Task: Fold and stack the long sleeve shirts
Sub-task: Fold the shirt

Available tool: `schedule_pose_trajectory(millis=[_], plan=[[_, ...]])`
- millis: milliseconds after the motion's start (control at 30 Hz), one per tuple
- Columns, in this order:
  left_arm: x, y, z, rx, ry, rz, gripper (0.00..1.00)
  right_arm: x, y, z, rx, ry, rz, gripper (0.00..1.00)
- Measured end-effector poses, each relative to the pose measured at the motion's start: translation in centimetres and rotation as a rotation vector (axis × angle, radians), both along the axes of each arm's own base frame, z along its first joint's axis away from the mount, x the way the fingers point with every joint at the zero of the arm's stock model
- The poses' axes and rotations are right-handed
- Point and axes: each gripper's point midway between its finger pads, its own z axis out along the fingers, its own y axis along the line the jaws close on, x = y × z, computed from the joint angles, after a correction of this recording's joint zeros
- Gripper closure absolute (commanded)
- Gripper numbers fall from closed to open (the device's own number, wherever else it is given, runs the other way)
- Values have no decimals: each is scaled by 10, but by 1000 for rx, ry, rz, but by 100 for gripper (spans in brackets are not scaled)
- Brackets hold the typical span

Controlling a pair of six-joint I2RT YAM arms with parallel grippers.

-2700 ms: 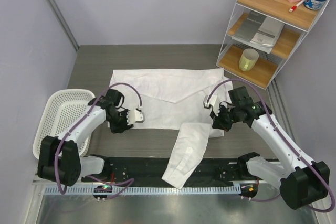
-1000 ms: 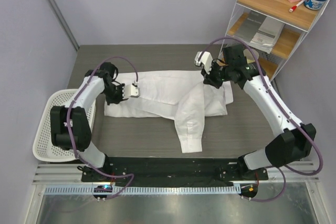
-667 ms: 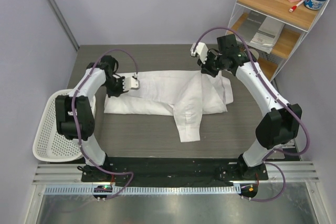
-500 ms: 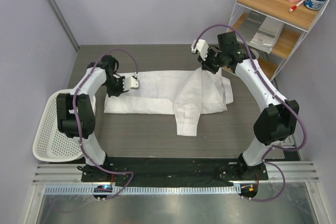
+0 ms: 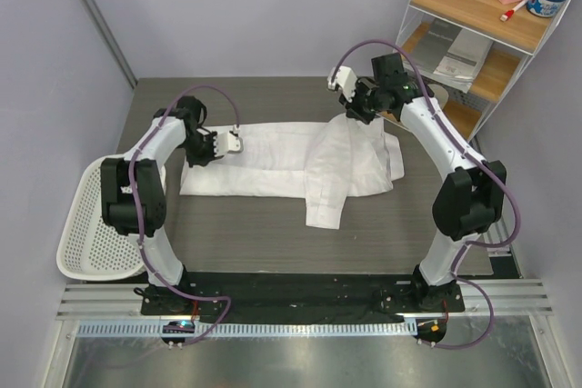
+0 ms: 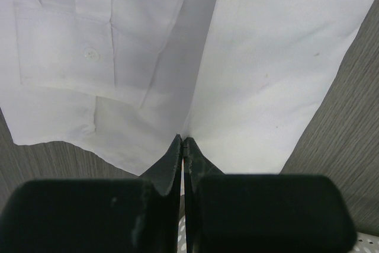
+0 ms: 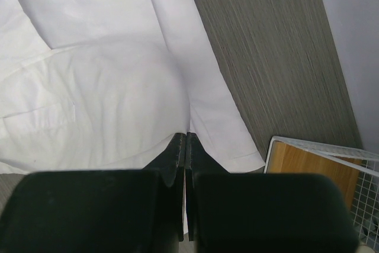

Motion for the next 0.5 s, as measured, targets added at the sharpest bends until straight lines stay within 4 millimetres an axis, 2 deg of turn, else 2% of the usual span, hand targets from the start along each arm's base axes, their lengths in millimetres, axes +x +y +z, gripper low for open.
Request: schedule_pose_trajectory(millis=[333, 500], plan=[[5, 4, -2, 5, -9, 31, 100, 18, 3, -17, -12, -9, 2, 99], [7, 5, -8, 12, -4, 37, 100, 28, 4, -34, -21, 2, -3, 99]])
